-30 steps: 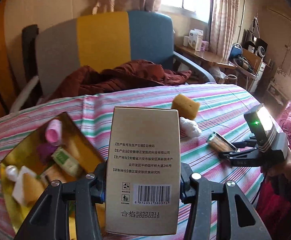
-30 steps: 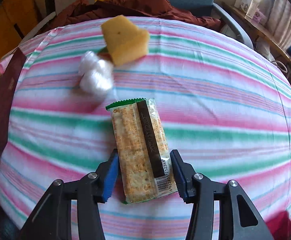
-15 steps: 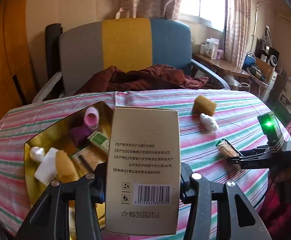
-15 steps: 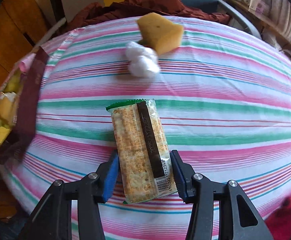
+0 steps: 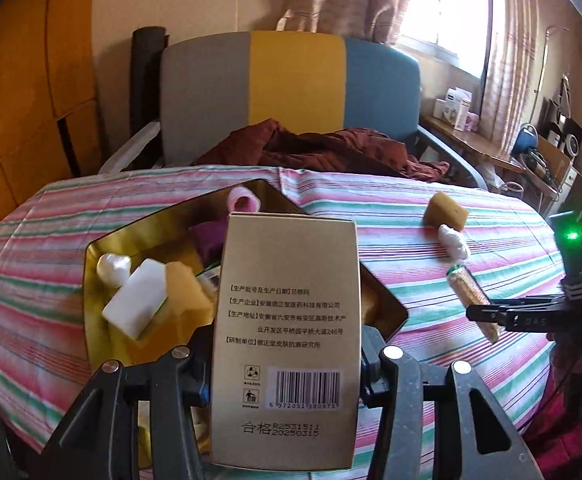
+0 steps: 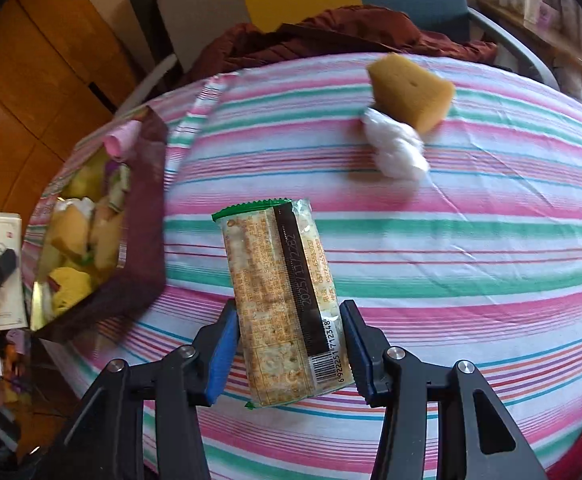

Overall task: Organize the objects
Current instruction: 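Carry the white box and cracker packet in both grippers over the tray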

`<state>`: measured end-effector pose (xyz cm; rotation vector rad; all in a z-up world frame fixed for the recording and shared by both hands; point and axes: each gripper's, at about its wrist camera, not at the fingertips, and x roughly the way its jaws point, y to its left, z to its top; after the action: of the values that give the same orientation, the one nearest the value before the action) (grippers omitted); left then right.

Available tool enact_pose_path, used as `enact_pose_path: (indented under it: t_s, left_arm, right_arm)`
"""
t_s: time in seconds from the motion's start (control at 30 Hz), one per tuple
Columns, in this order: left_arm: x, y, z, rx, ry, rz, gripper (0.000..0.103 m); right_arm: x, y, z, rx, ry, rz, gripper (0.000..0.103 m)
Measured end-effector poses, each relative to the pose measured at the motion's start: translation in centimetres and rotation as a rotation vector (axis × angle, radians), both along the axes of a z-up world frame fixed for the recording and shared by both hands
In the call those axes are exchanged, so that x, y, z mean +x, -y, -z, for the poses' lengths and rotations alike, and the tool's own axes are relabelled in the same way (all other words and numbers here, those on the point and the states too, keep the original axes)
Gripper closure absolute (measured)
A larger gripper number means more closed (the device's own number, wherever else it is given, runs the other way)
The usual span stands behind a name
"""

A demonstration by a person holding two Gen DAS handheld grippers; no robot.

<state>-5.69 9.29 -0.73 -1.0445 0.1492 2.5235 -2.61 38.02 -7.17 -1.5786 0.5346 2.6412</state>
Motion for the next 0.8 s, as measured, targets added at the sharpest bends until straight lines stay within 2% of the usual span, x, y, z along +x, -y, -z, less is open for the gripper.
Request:
enact_pose_path:
  t_s: [0.4,0.8]
  left_arm:
    - [-0.1,3.8,0.5,0.004,-0.003,-0.090,0.052]
    - [0.6,9.3,0.8,0.046,0.019,-0.196,0.052]
  right_arm:
    - [-0.3,6.4,-5.1,-0.013,-0.145,-0.123,0.053]
    - [-2.6,15.2,-6.4,-0.030,-0.189,-0.317,0.053]
